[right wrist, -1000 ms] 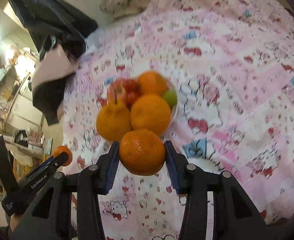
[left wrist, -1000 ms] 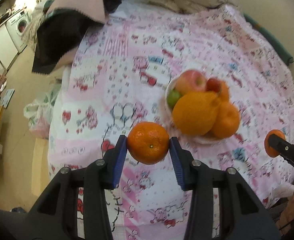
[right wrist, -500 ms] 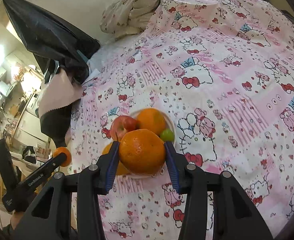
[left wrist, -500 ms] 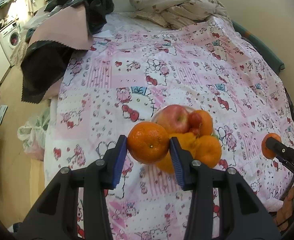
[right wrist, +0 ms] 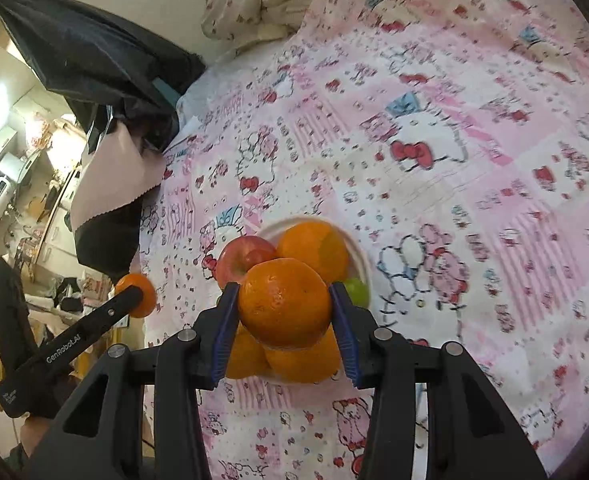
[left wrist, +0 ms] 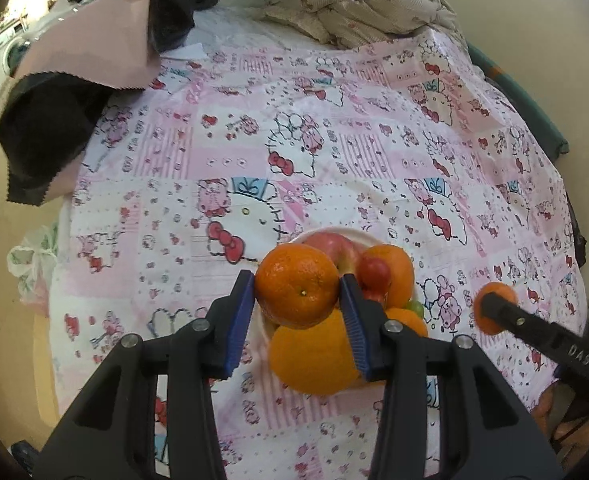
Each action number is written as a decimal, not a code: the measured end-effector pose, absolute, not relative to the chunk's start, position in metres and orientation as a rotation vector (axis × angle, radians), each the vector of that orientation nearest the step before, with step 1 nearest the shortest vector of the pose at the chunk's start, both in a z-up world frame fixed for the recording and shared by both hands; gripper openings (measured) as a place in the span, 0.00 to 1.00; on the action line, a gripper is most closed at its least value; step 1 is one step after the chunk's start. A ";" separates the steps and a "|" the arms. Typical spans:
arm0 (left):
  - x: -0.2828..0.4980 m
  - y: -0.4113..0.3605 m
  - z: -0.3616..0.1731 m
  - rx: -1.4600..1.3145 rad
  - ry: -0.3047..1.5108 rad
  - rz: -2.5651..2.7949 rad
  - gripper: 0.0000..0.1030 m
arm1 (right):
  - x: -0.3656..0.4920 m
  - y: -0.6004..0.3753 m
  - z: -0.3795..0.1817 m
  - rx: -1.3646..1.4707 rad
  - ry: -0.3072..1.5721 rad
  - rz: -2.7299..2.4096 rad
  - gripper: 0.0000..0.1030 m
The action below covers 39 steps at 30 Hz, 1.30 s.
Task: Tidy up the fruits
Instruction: 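Lift both mandarins toward the plate with both grippers, then lower the mandarin onto the fruit pile with the left gripper while the right gripper lowers its mandarin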
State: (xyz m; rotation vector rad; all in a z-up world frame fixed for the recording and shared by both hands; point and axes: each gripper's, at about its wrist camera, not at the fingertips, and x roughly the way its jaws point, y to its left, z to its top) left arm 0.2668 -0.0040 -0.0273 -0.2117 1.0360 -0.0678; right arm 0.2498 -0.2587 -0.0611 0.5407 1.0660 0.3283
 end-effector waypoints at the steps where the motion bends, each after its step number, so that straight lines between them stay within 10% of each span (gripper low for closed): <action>1: 0.272 -0.007 -0.031 -0.216 1.045 -0.078 0.38 | 0.254 -0.256 -0.066 0.555 1.079 0.338 0.45; 18: 0.317 -0.031 -0.092 -0.455 1.224 -0.178 0.40 | 0.294 -0.229 -0.129 0.731 1.188 0.459 0.49; 27: 0.313 -0.029 -0.084 -0.420 1.226 -0.165 0.74 | 0.290 -0.240 -0.121 0.767 1.158 0.435 0.65; 39: 0.299 -0.029 -0.066 -0.328 1.161 -0.153 0.75 | 0.292 -0.240 -0.127 0.714 1.190 0.383 0.70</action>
